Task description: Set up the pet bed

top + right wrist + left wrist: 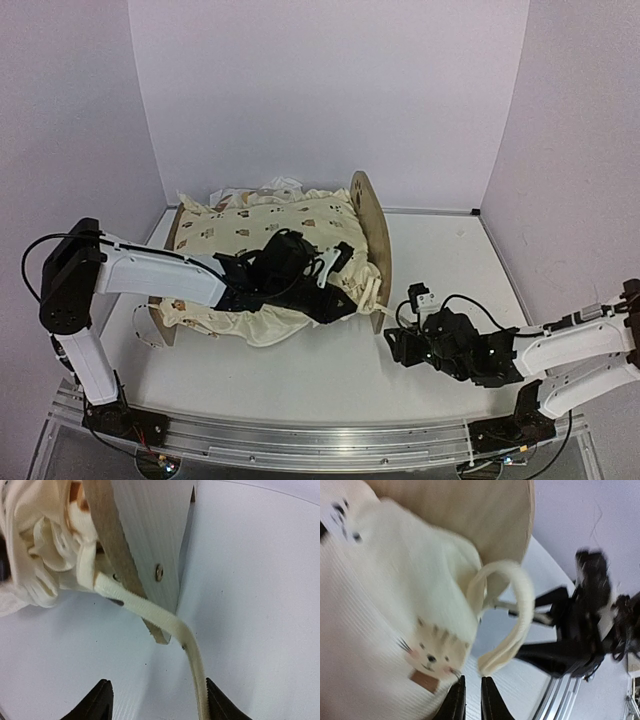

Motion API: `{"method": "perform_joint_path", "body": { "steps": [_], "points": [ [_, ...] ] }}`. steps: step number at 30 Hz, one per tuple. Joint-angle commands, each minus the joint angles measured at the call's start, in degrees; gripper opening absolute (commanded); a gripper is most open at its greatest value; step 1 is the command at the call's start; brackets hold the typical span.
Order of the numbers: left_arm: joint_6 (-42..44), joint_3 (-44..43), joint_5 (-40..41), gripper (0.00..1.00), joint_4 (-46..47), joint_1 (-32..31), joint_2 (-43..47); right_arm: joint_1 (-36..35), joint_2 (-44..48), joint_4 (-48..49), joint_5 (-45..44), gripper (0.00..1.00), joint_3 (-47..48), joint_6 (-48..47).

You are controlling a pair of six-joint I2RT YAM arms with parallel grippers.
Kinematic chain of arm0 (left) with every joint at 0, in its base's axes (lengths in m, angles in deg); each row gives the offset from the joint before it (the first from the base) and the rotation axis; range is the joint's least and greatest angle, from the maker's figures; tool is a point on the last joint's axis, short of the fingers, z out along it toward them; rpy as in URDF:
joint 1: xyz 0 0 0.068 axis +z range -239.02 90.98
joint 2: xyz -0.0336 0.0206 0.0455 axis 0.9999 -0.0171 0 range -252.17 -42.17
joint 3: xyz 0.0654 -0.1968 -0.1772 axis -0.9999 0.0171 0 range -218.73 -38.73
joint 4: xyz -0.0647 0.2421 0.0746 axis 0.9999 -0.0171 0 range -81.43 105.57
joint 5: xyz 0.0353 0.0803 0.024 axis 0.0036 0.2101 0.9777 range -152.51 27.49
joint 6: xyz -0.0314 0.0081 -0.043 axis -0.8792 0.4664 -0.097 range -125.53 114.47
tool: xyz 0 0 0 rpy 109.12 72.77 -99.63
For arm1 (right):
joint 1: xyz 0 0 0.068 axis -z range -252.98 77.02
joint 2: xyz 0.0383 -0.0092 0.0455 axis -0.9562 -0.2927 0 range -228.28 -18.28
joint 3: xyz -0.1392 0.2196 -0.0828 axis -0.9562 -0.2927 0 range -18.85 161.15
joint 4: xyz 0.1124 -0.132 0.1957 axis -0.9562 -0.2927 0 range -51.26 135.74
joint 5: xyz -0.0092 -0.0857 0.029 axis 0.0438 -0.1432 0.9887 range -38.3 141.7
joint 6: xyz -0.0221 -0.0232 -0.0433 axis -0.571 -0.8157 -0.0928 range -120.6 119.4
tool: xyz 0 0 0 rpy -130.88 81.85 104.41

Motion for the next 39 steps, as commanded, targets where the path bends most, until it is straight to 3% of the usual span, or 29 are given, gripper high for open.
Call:
{"method": "perform_joint_path", "body": {
  "steps": [1, 3, 6, 7, 8, 16, 23, 34, 39],
  "points": [
    [-0.6, 4.9, 3.0, 0.37, 0.2, -0.3, 1.5, -0.1, 5.2, -10.0, -5.0, 0.7, 4.9, -3.5],
    [-0.4, 6.9, 5.7, 0.61, -0.9, -0.4, 4.9, -0.1, 6.8, -12.2, -5.2, 0.75, 7.5, -4.6],
    [-0.3, 8.5, 8.9, 0.88, -2.6, -0.5, 9.9, -0.1, 7.5, -14.4, -4.5, 0.77, 11.2, -5.6],
    [-0.2, 8.7, 9.9, 0.97, -3.9, -0.5, 11.7, -0.2, 7.3, -14.7, -3.6, 0.78, 12.5, -5.9],
    [-0.1, 9.0, 11.4, 0.99, -5.1, -0.5, 13.7, -0.1, 6.4, -15.0, -1.7, 0.78, 14.0, -6.3],
    [0.6, 12.3, 30.9, 1.0, -13.6, -0.1, 28.1, -0.9, -6.4, -17.7, 9.3, 0.63, 28.3, -7.4],
    [-1.7, 13.5, 41.1, 1.0, -18.8, 0.6, 33.4, 0.5, -11.6, -18.4, -2.6, 0.54, 31.4, -10.5],
    [1.2, 20.1, 46.3, 1.0, -13.4, 1.1, 43.3, 10.0, -12.8, -18.4, -5.5, 0.53, 28.6, -9.1],
    [2.5, 20.3, 46.6, 0.99, -12.8, 1.8, 43.3, 19.2, -13.2, -18.3, -4.1, 0.54, 28.2, -7.7]
  ]
}}
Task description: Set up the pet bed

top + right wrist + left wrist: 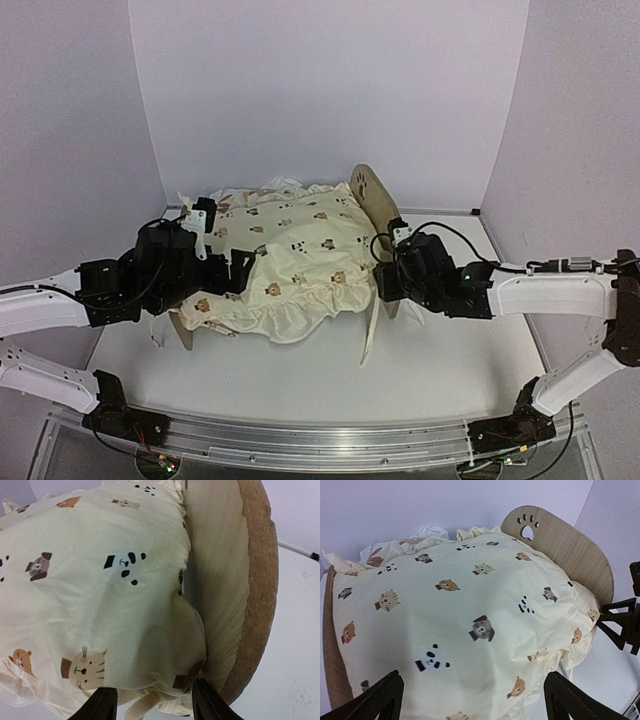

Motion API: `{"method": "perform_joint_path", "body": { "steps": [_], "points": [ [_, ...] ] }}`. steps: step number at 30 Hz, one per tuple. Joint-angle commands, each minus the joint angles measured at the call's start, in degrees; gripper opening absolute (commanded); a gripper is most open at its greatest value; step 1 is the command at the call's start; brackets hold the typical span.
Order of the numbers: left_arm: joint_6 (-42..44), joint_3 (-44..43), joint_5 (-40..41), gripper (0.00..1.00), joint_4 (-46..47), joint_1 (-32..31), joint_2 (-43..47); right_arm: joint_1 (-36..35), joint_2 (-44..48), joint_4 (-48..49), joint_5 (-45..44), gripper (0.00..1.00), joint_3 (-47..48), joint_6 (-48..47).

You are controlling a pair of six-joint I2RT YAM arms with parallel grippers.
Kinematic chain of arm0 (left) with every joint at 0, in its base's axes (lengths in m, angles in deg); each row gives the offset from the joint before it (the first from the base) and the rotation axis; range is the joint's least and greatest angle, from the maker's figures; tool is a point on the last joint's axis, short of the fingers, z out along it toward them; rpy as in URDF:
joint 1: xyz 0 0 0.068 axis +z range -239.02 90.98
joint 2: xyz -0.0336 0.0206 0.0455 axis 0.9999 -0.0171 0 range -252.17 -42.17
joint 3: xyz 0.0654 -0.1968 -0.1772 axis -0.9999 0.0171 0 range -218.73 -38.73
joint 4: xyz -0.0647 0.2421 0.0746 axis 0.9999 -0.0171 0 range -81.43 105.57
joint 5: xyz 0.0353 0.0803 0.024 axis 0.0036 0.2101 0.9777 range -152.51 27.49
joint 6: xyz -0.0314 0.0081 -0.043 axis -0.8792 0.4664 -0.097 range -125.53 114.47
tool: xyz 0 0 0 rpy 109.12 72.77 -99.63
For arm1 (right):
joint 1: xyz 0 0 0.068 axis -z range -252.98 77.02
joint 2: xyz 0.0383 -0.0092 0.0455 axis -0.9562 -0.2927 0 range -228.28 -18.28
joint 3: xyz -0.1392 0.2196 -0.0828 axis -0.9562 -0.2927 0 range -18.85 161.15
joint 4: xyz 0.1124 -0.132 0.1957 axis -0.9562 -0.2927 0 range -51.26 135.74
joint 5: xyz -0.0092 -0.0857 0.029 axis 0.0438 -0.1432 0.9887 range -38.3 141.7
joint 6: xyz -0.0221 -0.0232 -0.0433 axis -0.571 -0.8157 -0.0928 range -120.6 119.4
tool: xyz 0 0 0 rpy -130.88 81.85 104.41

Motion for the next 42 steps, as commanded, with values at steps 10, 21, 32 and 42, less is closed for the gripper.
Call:
{"method": "perform_joint_path", "body": {
  "steps": [10, 21, 32, 42],
  "points": [
    [2.4, 0.4, 2.6, 0.99, 3.3, 2.2, 0.0, 26.0, -8.5, -5.5, 13.1, 0.59, 9.4, 4.0],
    [1.4, 1.3, -4.7, 0.99, 5.1, 17.1, -4.2, 7.5, -1.7, -10.8, 14.4, 0.74, 14.9, -0.6],
    [4.2, -5.8, -29.1, 0.89, 12.5, 38.8, -20.0, -10.8, -9.2, -11.2, 10.3, 0.81, 17.2, 0.0],
    [5.1, -11.8, -35.7, 0.83, 16.0, 43.0, -29.5, -10.9, -4.9, -11.1, -3.2, 0.89, 8.3, 3.9]
  ]
}}
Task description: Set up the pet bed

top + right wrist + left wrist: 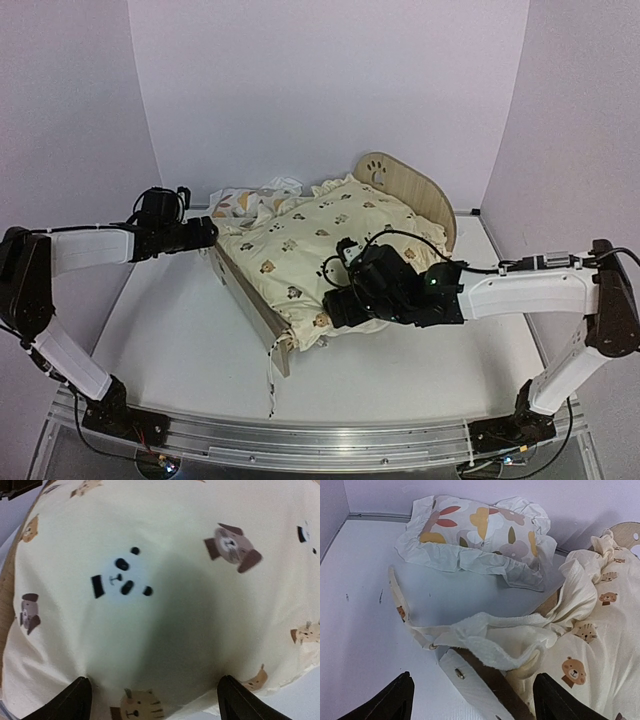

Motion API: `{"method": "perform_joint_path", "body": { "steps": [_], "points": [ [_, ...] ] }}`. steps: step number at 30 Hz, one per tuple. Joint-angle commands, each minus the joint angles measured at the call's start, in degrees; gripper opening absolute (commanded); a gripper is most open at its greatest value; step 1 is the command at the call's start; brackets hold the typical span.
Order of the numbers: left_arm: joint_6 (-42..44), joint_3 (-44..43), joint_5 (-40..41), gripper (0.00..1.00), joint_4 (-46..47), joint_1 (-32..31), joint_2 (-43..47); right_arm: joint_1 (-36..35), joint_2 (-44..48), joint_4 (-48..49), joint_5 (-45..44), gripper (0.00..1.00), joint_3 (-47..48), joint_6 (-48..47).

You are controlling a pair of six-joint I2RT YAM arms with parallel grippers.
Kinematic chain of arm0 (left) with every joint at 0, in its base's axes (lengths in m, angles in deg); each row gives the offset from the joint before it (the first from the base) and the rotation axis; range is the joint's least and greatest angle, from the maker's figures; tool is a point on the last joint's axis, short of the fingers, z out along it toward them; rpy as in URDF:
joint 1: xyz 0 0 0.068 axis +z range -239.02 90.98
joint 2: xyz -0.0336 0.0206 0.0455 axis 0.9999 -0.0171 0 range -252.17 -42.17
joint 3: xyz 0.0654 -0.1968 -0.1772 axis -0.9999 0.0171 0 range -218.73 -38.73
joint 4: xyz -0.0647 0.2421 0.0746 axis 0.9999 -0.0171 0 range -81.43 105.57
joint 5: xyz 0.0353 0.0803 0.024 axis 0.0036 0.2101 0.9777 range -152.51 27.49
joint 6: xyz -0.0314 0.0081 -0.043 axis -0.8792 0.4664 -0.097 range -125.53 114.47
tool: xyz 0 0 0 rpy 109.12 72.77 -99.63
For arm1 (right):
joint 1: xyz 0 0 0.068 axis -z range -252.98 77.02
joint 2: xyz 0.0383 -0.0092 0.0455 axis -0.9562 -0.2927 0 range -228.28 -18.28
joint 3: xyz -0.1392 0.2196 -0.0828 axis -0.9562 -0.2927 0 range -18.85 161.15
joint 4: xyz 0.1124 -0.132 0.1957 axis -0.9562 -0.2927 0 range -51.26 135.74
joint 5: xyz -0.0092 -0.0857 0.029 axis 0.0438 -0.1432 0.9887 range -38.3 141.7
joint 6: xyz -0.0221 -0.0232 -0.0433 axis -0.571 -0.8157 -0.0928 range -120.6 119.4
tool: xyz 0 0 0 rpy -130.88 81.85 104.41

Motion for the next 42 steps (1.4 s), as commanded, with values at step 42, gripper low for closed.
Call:
{"method": "perform_joint_path", "body": {
  "steps": [42],
  "points": [
    [-11.2, 18.1, -18.1, 0.51, -6.2, -16.3, 14.5, 26.9, -23.8, -1.7, 21.8, 0.89, 15.7, 3.4]
  ]
}}
